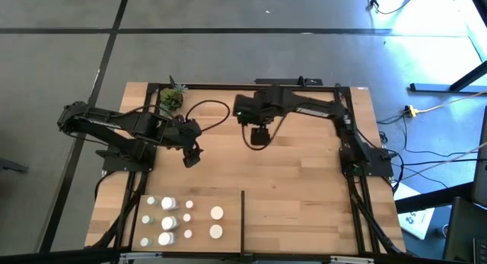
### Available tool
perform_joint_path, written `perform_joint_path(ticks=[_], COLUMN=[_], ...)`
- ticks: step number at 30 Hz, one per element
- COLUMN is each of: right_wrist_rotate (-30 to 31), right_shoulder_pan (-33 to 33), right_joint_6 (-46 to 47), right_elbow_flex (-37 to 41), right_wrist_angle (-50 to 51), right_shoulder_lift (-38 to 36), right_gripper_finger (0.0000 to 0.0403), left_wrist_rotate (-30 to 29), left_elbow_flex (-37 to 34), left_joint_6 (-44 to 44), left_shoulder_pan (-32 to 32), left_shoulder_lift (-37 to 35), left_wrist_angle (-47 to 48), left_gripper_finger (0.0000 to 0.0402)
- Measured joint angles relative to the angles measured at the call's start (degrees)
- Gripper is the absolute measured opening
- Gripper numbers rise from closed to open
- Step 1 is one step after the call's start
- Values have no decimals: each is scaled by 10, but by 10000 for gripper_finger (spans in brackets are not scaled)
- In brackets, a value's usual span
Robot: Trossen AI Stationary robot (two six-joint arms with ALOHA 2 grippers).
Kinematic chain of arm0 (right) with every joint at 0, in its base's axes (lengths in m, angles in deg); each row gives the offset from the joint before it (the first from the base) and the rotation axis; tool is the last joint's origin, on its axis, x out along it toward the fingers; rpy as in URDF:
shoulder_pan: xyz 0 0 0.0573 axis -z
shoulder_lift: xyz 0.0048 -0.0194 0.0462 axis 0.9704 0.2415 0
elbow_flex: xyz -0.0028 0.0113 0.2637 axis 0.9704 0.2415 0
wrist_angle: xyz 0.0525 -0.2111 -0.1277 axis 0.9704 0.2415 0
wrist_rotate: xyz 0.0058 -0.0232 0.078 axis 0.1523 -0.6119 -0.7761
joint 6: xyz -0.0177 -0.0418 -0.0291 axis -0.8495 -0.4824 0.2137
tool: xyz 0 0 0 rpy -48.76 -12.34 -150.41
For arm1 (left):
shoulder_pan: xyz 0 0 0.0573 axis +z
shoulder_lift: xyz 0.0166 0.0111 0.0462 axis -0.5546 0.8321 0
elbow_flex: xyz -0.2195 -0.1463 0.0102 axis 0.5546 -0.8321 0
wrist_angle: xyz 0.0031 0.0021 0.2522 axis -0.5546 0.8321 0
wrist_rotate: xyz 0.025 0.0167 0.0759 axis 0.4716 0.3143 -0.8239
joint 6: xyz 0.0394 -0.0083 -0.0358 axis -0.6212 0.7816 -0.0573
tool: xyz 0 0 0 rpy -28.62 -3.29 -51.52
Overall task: Pick and place medicine bottles onto shelf by color
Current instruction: Put the orange pill bottle on the shelf aligned with the other orange pill bottle
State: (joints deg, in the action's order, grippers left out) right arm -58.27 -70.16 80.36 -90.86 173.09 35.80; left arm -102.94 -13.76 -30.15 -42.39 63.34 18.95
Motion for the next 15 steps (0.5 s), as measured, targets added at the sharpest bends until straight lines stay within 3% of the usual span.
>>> perform_joint_path(ticks=[11, 15], right_wrist_rotate=[0, 0], right_shoulder_pan=[-4, -16], right_joint_6=[12, 23], right_elbow_flex=[4, 5], right_wrist_angle=[-1, 1], right_shoulder_lift=[-124, -141], right_gripper_finger=[275, 275], left_wrist_rotate=[-1, -1], left_elbow_flex=[0, 0], left_joint_6=[-6, -54], left_shoulder_pan=[0, 0], left_shoulder_lift=[0, 0], left_wrist_angle=[-91, -158], left_gripper_finger=[322, 322])
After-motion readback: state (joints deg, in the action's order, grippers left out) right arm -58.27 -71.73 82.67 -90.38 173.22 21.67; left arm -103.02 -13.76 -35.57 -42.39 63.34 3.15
